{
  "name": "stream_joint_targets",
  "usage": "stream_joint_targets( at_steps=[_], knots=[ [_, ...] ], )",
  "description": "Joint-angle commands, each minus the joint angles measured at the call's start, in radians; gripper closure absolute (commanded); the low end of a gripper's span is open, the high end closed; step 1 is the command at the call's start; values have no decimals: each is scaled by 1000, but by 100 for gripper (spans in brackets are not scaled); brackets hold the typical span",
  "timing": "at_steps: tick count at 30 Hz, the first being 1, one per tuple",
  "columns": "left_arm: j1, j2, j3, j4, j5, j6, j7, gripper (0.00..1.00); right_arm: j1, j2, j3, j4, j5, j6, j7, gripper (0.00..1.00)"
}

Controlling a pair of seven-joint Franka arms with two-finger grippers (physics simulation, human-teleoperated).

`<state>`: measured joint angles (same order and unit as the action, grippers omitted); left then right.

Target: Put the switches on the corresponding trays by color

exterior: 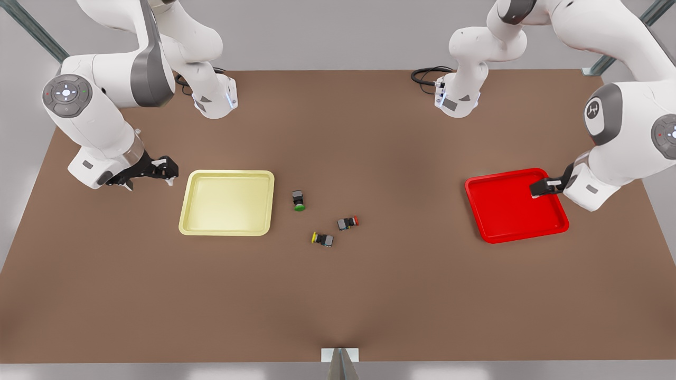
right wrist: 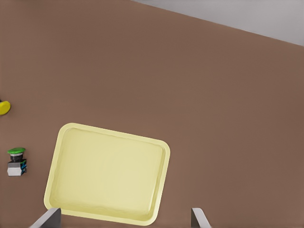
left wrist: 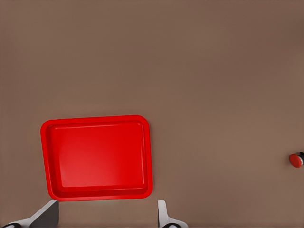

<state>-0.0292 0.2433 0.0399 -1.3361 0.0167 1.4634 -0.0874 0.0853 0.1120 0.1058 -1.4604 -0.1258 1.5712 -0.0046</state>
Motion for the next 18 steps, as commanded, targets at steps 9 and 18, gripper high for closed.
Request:
stream_joint_targets(
  at_steps=[9,18],
  knots=[
    [-80,54,-123,0,-1,15,-12,0,-1,1,0,0,0,0,0,0],
    [-373,160,-229,0,22,245,-21,0,1,1,0,0,0,0,0,0]
  ],
)
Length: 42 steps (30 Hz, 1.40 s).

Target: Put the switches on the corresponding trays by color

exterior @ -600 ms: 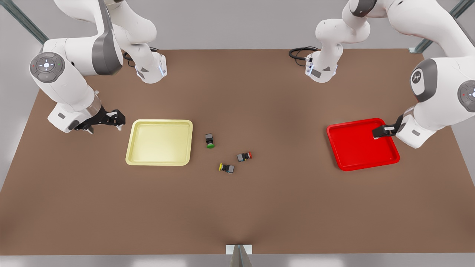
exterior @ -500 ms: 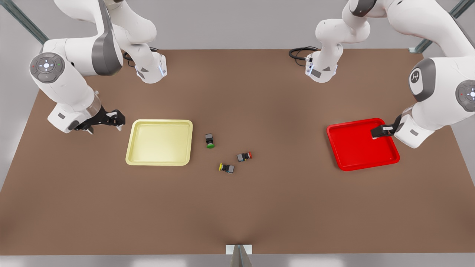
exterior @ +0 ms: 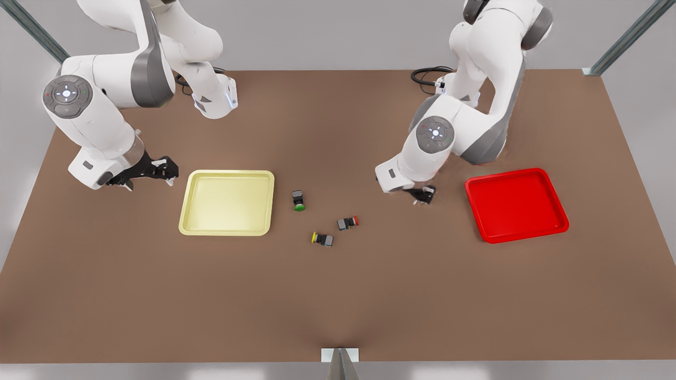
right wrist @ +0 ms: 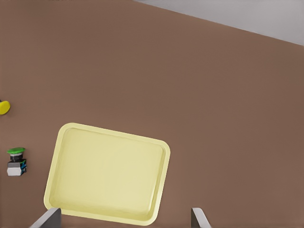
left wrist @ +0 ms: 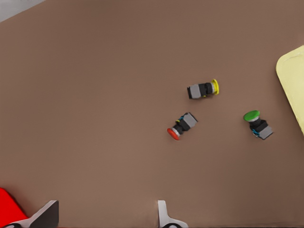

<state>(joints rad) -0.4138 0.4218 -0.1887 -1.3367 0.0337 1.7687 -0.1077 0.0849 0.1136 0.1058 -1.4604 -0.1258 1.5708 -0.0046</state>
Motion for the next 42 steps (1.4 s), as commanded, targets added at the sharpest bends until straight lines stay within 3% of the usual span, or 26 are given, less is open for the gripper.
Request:
stream_joint_targets(
  at_steps=[1,8,14,18,24,31,42],
  knots=[
    [-2,12,-1,1,5,24,0,0,1,0,0,0,0,0,0,0],
    [-99,235,-1,1,2,406,109,0,6,1,0,-3,0,2,0,0],
    [-126,330,-1,-35,-54,420,175,0,7,3,0,-5,0,0,0,0],
    [-157,428,3,-44,-46,534,168,0,7,8,3,-3,0,0,0,0],
    [-183,428,8,-50,37,515,244,0,7,8,5,-3,0,-2,0,0],
    [-168,385,8,-95,147,333,612,0,7,9,5,-3,0,0,0,0],
    [-237,466,106,-58,190,345,517,0,7,9,5,-3,0,0,0,0]
  ],
)
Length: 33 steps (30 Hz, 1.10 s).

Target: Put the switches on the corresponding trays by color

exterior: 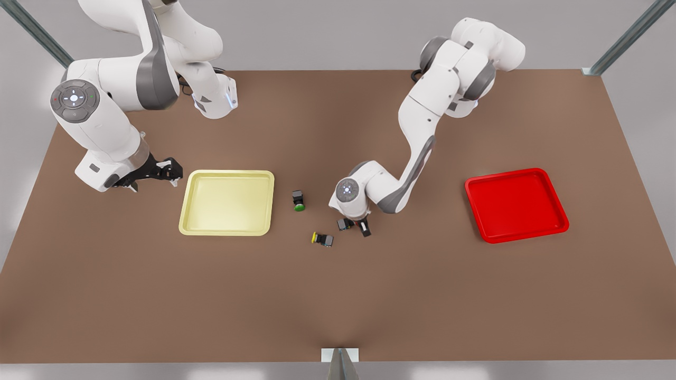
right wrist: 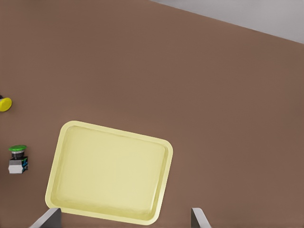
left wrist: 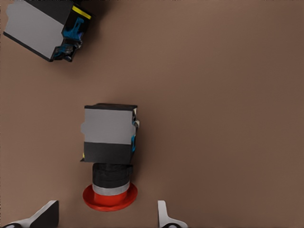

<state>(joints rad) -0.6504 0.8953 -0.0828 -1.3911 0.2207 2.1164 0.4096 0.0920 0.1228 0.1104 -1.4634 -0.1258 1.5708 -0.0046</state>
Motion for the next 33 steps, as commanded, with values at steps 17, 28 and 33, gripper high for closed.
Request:
stream_joint_targets(
  at_steps=[17,28,33],
  knots=[
    [-52,51,15,126,-21,14,51,0,2,0,0,-2,0,-2,0,0],
    [-77,91,15,176,-40,5,48,5,8,1,0,-2,0,-2,0,0],
    [-75,96,15,175,-40,4,37,27,8,1,0,-2,0,-2,2,0]
  ],
)
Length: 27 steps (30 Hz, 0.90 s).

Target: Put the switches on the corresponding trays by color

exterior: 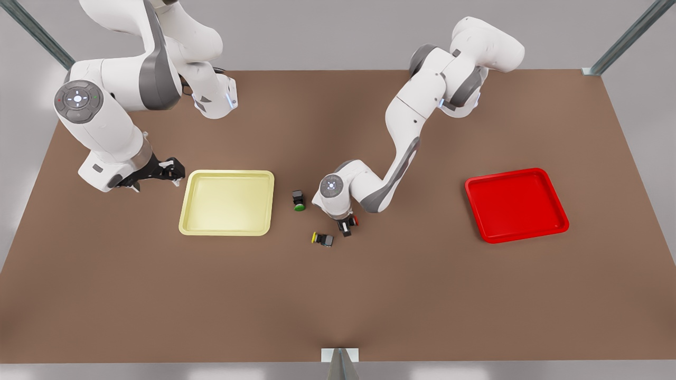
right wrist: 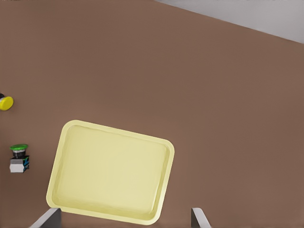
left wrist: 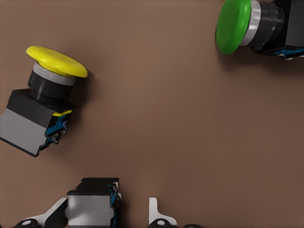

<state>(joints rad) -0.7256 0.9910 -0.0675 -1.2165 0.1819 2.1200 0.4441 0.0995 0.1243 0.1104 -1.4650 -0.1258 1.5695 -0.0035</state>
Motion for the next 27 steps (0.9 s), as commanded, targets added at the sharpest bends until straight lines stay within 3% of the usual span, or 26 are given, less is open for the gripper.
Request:
stream_joint_targets(
  at_steps=[1,16,20,27],
  knots=[
    [2,0,0,0,-1,0,-1,28,0,0,0,0,0,1,-1,0],
    [-6,31,2,46,-4,9,-1,30,0,0,0,0,0,1,-1,0],
    [-6,29,2,46,-4,3,2,43,0,1,0,0,0,1,0,0],
    [-3,20,0,46,-18,-5,5,45,0,0,0,0,0,1,-1,0]
  ],
)
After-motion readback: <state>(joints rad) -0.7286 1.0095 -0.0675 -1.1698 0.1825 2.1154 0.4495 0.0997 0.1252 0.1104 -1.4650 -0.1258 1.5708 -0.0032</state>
